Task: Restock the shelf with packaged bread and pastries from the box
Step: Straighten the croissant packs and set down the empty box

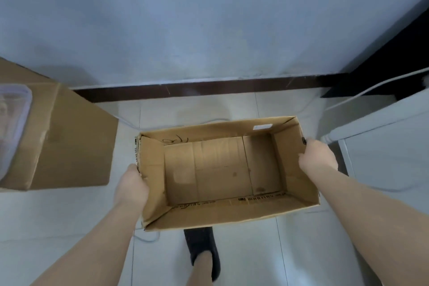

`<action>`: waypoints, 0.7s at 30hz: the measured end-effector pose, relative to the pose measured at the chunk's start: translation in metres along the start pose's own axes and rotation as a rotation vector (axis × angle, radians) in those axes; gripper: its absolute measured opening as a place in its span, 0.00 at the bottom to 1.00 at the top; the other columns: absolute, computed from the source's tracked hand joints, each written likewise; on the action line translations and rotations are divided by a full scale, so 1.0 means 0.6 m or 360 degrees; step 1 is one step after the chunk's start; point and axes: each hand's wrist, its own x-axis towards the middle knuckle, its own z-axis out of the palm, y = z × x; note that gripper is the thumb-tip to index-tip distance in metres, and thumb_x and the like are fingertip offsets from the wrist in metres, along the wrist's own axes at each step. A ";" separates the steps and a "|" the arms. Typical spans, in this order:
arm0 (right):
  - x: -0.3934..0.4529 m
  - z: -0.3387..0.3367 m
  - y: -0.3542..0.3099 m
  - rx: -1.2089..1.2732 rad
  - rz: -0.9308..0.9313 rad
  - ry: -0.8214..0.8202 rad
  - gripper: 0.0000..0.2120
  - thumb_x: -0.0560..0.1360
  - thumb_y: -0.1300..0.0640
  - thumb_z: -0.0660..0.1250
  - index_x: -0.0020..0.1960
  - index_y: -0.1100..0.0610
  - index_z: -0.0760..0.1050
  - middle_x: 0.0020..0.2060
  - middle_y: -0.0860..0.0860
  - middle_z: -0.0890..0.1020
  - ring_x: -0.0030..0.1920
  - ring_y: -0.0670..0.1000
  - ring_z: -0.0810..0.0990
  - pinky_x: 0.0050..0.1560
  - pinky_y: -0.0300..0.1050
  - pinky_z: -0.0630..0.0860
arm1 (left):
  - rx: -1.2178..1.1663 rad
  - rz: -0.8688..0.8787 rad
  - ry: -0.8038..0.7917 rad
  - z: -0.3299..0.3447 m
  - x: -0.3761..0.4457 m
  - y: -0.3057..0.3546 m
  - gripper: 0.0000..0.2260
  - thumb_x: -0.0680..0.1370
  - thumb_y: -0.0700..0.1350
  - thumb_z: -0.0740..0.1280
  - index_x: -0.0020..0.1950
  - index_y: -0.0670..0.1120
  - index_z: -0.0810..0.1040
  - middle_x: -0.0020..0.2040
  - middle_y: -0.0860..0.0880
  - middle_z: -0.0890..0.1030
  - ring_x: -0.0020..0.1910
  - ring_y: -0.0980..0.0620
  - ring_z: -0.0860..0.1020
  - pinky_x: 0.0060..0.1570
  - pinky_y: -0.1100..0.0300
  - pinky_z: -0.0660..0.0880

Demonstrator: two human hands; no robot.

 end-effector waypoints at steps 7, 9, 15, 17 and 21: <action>0.159 0.030 -0.122 -0.0040 0.0038 -0.0005 0.15 0.77 0.65 0.61 0.63 0.60 0.70 0.52 0.60 0.79 0.53 0.60 0.78 0.46 0.50 0.75 | -0.0106 -0.0067 -0.0004 0.017 0.183 0.071 0.01 0.77 0.36 0.60 0.47 0.40 0.69 0.44 0.39 0.75 0.42 0.41 0.71 0.41 0.53 0.68; 0.205 0.048 -0.152 -0.0055 0.0027 -0.0029 0.15 0.77 0.66 0.60 0.64 0.61 0.69 0.53 0.60 0.78 0.54 0.61 0.78 0.46 0.50 0.74 | -0.0152 -0.0126 -0.0001 0.033 0.233 0.084 0.04 0.77 0.36 0.59 0.50 0.39 0.71 0.48 0.36 0.77 0.43 0.40 0.73 0.41 0.53 0.69; 0.332 0.108 -0.219 -0.0026 0.0124 -0.0017 0.16 0.77 0.69 0.59 0.65 0.64 0.67 0.56 0.63 0.77 0.57 0.63 0.77 0.51 0.54 0.76 | -0.0441 -0.0242 -0.0226 0.083 0.370 0.130 0.23 0.73 0.29 0.63 0.68 0.39 0.70 0.59 0.38 0.78 0.56 0.37 0.76 0.48 0.54 0.71; 0.366 0.127 -0.230 0.0025 0.0134 -0.0044 0.16 0.77 0.69 0.59 0.65 0.64 0.67 0.57 0.63 0.76 0.58 0.63 0.77 0.54 0.54 0.76 | -0.0450 -0.0246 -0.0256 0.103 0.401 0.144 0.23 0.74 0.30 0.63 0.68 0.39 0.69 0.61 0.38 0.77 0.57 0.38 0.75 0.48 0.55 0.69; 0.411 0.167 -0.234 0.0127 0.0135 -0.0137 0.18 0.77 0.67 0.60 0.66 0.64 0.64 0.59 0.63 0.75 0.59 0.63 0.75 0.55 0.55 0.74 | -0.0405 -0.0201 -0.0170 0.142 0.434 0.161 0.21 0.75 0.32 0.63 0.68 0.41 0.69 0.62 0.39 0.76 0.58 0.38 0.74 0.50 0.54 0.69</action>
